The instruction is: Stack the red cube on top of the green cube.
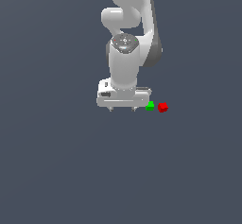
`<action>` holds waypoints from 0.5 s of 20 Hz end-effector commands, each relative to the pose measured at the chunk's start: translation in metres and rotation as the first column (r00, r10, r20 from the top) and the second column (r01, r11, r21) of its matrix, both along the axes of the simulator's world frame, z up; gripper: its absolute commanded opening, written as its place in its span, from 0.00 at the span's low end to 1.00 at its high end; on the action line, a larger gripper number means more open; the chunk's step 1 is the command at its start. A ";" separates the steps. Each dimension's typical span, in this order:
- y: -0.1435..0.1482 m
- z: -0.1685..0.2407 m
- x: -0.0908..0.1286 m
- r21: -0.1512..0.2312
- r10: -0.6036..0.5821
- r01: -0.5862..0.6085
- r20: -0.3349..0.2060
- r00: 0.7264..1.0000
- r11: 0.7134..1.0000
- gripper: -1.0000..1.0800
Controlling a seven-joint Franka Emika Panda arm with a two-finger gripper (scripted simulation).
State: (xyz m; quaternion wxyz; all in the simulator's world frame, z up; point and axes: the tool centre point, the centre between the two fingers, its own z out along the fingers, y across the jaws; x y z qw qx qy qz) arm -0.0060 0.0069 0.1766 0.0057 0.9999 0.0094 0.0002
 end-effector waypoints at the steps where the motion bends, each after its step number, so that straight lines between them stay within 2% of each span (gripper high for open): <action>1: 0.000 0.000 0.000 0.000 0.000 0.000 0.000 1.000 1.000 0.96; 10: 0.014 -0.005 0.005 0.001 0.082 -0.082 0.000 0.997 0.997 0.96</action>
